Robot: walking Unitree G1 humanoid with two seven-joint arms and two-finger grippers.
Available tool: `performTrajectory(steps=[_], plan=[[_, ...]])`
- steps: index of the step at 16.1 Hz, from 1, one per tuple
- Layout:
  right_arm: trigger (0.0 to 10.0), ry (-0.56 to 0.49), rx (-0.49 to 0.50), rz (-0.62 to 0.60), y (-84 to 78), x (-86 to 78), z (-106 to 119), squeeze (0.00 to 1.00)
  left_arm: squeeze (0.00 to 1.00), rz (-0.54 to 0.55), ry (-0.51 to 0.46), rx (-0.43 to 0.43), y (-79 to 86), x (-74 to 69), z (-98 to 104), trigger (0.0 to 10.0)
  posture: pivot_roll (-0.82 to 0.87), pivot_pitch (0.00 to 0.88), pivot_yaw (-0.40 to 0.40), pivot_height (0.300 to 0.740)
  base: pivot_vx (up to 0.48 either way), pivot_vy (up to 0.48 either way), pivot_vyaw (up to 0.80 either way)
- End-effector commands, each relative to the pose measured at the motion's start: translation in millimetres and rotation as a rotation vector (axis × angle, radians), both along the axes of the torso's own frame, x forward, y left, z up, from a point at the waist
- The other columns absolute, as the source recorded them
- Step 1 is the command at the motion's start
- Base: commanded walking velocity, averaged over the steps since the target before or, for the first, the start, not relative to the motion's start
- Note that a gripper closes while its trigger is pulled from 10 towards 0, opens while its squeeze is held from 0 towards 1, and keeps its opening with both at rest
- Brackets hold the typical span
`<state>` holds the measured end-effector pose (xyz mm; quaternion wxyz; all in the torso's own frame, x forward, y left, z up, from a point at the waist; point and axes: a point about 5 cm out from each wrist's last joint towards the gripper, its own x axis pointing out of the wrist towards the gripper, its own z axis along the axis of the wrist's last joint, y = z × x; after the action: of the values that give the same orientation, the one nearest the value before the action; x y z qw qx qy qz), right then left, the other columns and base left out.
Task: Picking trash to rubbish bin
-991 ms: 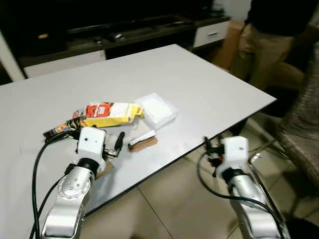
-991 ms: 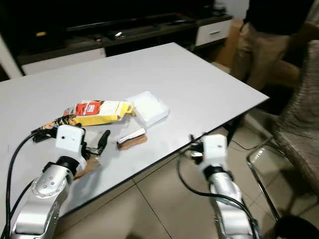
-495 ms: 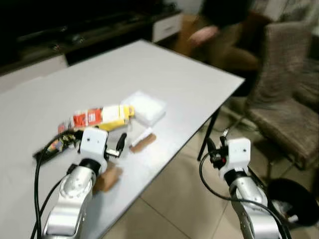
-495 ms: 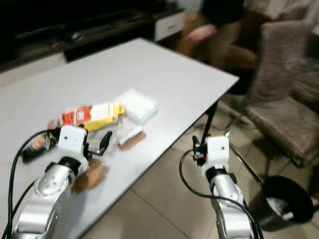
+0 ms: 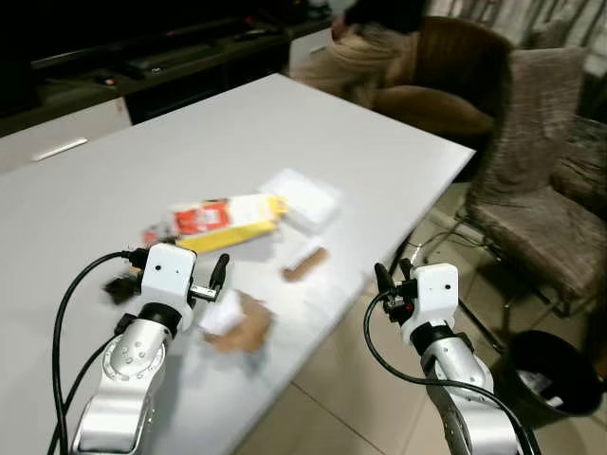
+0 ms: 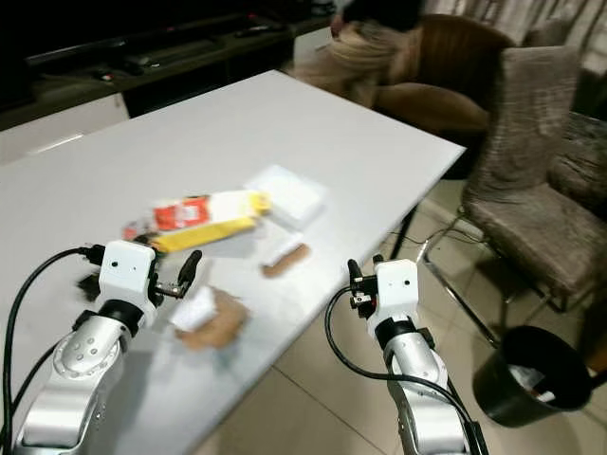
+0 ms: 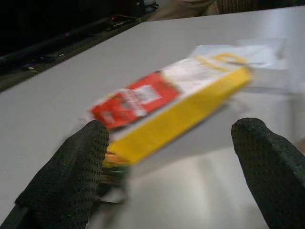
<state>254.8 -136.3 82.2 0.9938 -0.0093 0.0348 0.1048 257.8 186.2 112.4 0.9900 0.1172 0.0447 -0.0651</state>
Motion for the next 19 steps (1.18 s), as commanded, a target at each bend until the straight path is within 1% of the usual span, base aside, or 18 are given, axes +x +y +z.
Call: performTrajectory(steps=[1,3,4,7,9,10,11,13,16,18,19], plan=[[10.0,0.011,-0.014,0.022,-3.2,-0.7,0,0.0,0.0,-0.016,0.003,-0.011,-3.1,-0.3,1,10.0,-0.08,0.0,-0.025,0.74,0.0,0.0,0.0],[10.0,0.023,-0.024,0.069,-0.2,-2.1,-2,0.0,0.0,-0.074,0.046,-0.07,-4.5,0.3,-2,10.0,-0.07,0.0,-0.027,0.74,0.0,0.0,0.0],[10.0,0.027,-0.024,0.079,0.4,-2.2,-2,0.0,1.0,-0.111,0.072,-0.101,-6.3,1.2,-4,10.0,-0.07,0.0,-0.03,0.74,0.0,0.0,0.0],[10.0,0.028,-0.029,0.11,3.0,-1.6,-1,0.0,1.0,-0.194,0.106,-0.054,-7.0,6.2,-8,10.0,-0.07,0.0,-0.036,0.74,0.0,0.0,0.0],[10.0,0.039,-0.037,0.154,5.3,-2.4,0,0.0,1.0,-0.275,0.145,0.006,-1.9,6.1,-10,10.0,-0.07,0.0,-0.03,0.74,0.0,0.0,0.0],[10.0,0.05,-0.044,0.173,6.1,-3.2,-1,0.0,1.0,-0.305,0.161,0.018,2.1,5.3,-9,10.0,-0.07,0.0,-0.024,0.74,0.0,0.0,0.0],[10.0,0.061,-0.047,0.184,6.4,-4.3,-2,0.0,1.0,-0.328,0.175,0.007,5.8,4.4,-7,10.0,-0.07,0.0,-0.023,0.74,0.0,0.0,0.0],[10.0,0.081,-0.035,0.201,7.0,-6.5,-5,0.0,1.0,-0.409,0.234,-0.027,13.9,-1.5,-8,10.0,-0.06,0.0,-0.02,0.74,0.0,0.0,0.0],[10.0,0.095,-0.034,0.224,9.2,-8.2,-6,0.0,1.0,-0.451,0.284,-0.03,18.7,-6.1,-11,10.0,-0.06,0.0,-0.017,0.74,0.0,0.0,0.0],[10.0,0.105,-0.035,0.236,10.6,-9.4,-7,0.0,1.0,-0.446,0.31,0.018,28.6,-5.3,-15,10.0,-0.06,0.0,-0.016,0.74,0.0,0.0,0.0],[10.0,0.11,-0.035,0.243,11.5,-9.8,-8,0.0,1.0,-0.45,0.325,0.024,30.4,-4.9,-19,10.0,-0.06,0.0,-0.017,0.74,0.0,0.0,0.0]])
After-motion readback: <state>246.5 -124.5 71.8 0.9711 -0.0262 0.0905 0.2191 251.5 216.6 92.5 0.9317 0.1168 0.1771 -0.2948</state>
